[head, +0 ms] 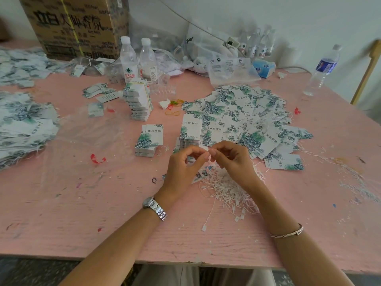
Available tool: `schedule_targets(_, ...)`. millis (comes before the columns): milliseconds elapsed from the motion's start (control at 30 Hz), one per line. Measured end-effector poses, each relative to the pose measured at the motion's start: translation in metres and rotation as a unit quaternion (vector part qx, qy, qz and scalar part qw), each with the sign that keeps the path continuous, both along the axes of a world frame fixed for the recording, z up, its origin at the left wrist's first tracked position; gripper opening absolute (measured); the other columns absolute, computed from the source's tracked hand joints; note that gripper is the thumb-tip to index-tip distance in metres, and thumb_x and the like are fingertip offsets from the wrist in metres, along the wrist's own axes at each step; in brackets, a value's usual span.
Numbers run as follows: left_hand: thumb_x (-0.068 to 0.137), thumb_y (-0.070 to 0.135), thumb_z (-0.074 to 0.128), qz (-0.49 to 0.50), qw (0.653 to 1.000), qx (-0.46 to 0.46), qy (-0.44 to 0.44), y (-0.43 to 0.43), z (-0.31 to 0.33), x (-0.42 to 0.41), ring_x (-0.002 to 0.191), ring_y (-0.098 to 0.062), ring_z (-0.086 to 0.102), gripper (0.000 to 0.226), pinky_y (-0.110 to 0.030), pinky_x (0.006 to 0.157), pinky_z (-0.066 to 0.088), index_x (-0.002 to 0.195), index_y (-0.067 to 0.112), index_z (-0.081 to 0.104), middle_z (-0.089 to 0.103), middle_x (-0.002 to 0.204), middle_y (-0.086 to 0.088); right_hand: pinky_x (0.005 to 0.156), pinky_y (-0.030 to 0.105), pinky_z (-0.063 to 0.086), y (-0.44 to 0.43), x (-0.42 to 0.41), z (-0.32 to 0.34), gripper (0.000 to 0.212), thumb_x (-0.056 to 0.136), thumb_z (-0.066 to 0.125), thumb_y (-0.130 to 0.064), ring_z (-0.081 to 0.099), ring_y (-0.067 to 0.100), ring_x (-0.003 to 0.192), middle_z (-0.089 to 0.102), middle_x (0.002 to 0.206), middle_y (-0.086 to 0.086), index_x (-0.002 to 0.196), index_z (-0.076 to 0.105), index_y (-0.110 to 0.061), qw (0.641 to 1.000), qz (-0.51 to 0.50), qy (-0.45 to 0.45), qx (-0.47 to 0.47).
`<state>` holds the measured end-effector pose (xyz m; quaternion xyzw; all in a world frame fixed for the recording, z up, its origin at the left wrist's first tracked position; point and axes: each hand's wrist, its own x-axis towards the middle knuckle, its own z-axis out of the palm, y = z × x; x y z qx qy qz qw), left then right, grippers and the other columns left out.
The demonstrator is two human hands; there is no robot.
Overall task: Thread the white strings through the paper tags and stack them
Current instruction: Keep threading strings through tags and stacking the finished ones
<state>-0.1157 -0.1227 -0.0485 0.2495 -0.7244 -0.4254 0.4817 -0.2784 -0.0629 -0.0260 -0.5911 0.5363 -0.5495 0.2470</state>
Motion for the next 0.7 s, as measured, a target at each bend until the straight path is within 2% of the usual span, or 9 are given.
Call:
schedule_targets(100, 0.092, 0.018, 0.072, -0.001, 1.000, 0.000, -0.018, -0.0012, -0.0004, 0.0008, 0.076, 0.002, 0.062, 0.003, -0.005, 0.070, 0.038, 0.090, 0.016, 0.074, 0.073, 0.083, 0.011, 0.051, 0.027, 0.042, 0.0006, -0.0006, -0.0002, 0.014, 0.092, 0.067, -0.015, 0.051, 0.016, 0.052, 0.068, 0.068, 0.006, 0.091, 0.073, -0.002, 1.000, 0.015, -0.022, -0.001)
schedule_targets(267, 0.090, 0.014, 0.073, -0.007, 0.999, -0.004, -0.032, -0.0010, 0.0015, 0.0045, 0.079, -0.001, 0.061, 0.002, -0.007, 0.074, 0.039, 0.088, 0.014, 0.072, 0.070, 0.081, 0.011, 0.051, 0.017, 0.043, 0.0010, 0.0019, 0.0002, 0.012, 0.092, 0.066, -0.005, 0.055, 0.013, 0.049, 0.067, 0.067, 0.012, 0.089, 0.071, 0.006, 0.998, 0.044, -0.043, 0.004)
schedule_targets(400, 0.091, 0.013, 0.072, -0.009, 0.999, -0.010, -0.048, -0.0020, 0.0021, 0.0064, 0.083, -0.011, 0.061, 0.003, -0.019, 0.079, 0.047, 0.089, 0.011, 0.070, 0.067, 0.084, 0.009, 0.050, 0.014, 0.042, 0.0017, 0.0027, 0.0014, 0.010, 0.092, 0.063, 0.004, 0.056, 0.013, 0.049, 0.067, 0.067, 0.012, 0.090, 0.069, 0.012, 0.997, 0.055, -0.048, 0.008)
schedule_targets(500, 0.091, 0.013, 0.072, -0.009, 0.998, -0.029, -0.053, -0.0015, 0.0019, 0.0081, 0.082, -0.012, 0.061, 0.005, -0.022, 0.079, 0.048, 0.088, 0.014, 0.068, 0.066, 0.083, 0.010, 0.050, 0.013, 0.042, 0.0020, 0.0044, 0.0025, 0.010, 0.092, 0.063, 0.004, 0.056, 0.012, 0.049, 0.066, 0.067, 0.014, 0.090, 0.069, 0.013, 0.997, 0.061, -0.045, 0.014)
schedule_targets(700, 0.091, 0.012, 0.072, -0.004, 0.996, -0.065, -0.067, -0.0033, -0.0011, 0.0073, 0.081, -0.017, 0.062, 0.005, -0.035, 0.077, 0.052, 0.089, 0.009, 0.068, 0.067, 0.083, 0.003, 0.051, 0.016, 0.044, 0.0031, 0.0034, 0.0034, 0.012, 0.092, 0.065, 0.002, 0.056, 0.014, 0.049, 0.066, 0.065, 0.012, 0.087, 0.068, 0.012, 0.997, 0.063, -0.034, 0.028)
